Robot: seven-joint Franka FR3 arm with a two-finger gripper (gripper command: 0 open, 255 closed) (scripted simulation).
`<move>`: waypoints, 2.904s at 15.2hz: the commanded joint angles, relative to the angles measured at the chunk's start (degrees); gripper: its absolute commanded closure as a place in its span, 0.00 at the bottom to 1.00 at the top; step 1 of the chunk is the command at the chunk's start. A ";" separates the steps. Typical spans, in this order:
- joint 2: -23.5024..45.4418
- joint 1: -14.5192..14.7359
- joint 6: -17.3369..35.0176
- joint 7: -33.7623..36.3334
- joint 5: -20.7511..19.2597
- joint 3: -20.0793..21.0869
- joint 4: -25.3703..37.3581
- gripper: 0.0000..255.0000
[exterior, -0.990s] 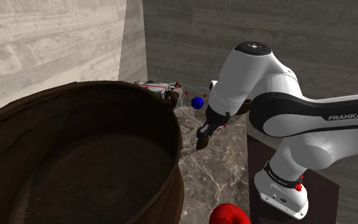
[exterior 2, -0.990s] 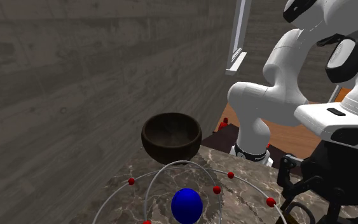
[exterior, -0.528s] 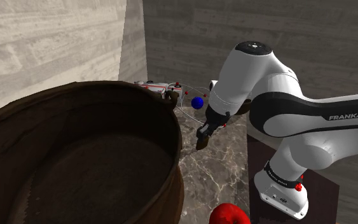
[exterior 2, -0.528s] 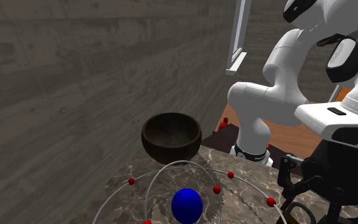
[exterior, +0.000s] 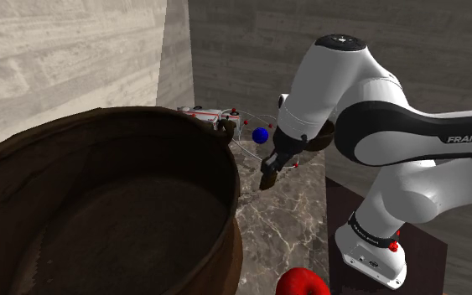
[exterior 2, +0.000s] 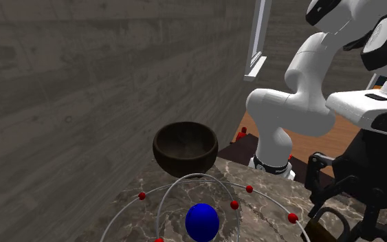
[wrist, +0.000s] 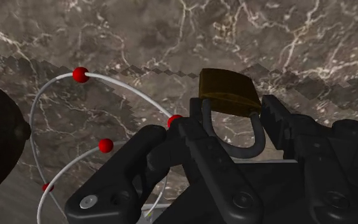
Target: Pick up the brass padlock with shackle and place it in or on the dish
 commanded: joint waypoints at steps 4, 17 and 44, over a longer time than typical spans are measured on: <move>-0.51 -0.45 -4.10 -0.22 -1.11 -1.38 3.61 1.00; 0.23 -1.88 -13.36 -0.80 -3.68 -4.30 13.65 1.00; -3.86 -8.01 -19.30 -25.45 -19.89 -31.62 14.73 1.00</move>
